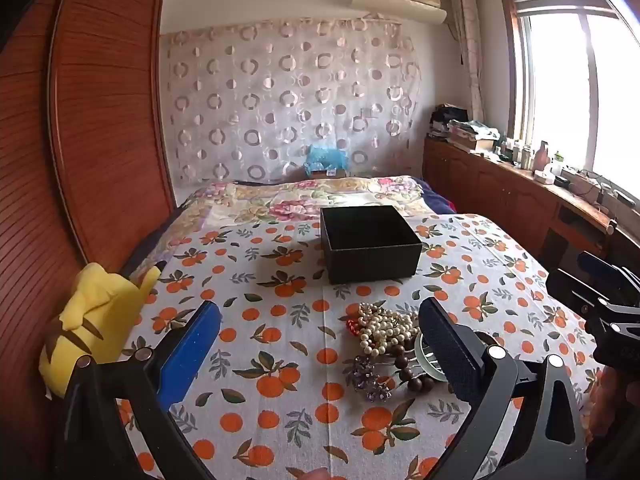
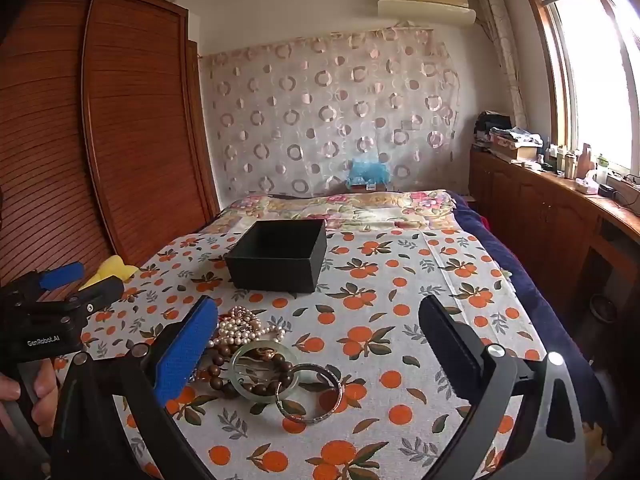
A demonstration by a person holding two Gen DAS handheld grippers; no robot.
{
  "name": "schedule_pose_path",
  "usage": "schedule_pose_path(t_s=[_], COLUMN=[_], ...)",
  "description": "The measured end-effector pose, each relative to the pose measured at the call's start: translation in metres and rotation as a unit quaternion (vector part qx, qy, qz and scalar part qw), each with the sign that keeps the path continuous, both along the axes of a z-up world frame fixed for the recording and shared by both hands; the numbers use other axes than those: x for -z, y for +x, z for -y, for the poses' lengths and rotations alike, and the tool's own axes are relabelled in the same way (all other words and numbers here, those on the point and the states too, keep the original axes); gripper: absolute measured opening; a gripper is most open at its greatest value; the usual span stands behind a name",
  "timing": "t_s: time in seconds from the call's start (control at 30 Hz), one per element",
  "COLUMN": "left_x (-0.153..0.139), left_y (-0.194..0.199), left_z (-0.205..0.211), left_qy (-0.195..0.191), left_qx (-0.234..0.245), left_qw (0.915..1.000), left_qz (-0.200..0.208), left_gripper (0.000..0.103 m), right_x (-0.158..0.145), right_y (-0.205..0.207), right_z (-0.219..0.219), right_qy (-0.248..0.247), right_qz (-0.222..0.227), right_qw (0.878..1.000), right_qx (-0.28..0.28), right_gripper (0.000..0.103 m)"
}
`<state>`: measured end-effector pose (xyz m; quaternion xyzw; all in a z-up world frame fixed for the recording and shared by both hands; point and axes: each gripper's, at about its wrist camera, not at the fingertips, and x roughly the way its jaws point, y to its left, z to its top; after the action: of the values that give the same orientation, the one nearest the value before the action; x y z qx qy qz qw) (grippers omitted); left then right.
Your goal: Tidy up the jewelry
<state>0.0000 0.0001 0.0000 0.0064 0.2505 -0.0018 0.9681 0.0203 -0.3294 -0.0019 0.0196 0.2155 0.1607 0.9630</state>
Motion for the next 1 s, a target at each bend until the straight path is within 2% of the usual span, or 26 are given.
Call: schedule_pose_path(t_s=[1.0], left_x=[-0.005], left_y=[-0.003], left_z=[0.010], left_qy=[0.001], left_qx=[0.002], left_qw=[0.9999], left_qz=[0.010], left_gripper=[0.096], right_x=[0.002], right_y=[0.001], right_z=[0.002], right_qy=[0.003], right_qz=[-0.001], right_qw=[1.000], right_qx=[0.004], right_gripper=[0.101])
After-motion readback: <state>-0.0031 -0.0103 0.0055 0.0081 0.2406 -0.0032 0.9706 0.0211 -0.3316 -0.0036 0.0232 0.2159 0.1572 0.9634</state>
